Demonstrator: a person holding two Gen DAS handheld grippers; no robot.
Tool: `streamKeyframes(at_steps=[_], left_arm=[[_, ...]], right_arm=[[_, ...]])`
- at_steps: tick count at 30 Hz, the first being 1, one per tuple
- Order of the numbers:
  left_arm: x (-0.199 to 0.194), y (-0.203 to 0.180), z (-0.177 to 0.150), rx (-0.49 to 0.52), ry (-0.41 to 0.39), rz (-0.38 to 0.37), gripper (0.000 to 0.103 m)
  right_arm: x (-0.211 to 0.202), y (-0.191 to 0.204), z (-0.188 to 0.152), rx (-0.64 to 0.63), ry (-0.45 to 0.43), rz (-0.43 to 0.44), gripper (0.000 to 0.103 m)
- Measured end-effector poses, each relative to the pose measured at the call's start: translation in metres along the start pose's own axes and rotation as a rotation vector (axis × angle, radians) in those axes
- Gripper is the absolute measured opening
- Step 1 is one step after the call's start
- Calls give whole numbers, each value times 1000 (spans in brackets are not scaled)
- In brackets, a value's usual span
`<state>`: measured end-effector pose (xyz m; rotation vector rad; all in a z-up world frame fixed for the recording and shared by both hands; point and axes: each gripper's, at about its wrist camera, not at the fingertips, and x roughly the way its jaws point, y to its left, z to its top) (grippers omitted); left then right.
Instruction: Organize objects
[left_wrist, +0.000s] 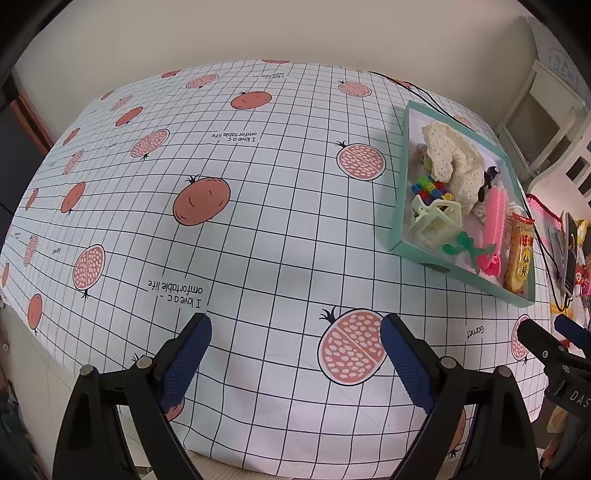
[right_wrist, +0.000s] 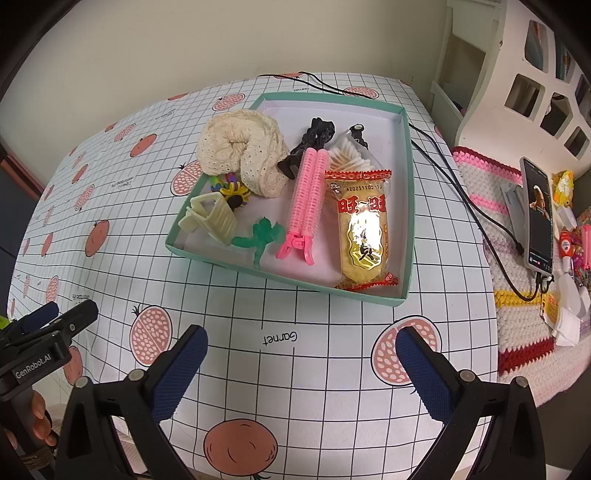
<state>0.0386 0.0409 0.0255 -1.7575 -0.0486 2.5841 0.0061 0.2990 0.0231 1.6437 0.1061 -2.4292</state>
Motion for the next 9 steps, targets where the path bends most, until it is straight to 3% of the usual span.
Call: streamKeyframes(at_steps=[9], left_arm=[[-4, 0, 1, -2, -19, -7, 93]], right_arm=[[0, 1, 0, 2, 1, -1, 103]])
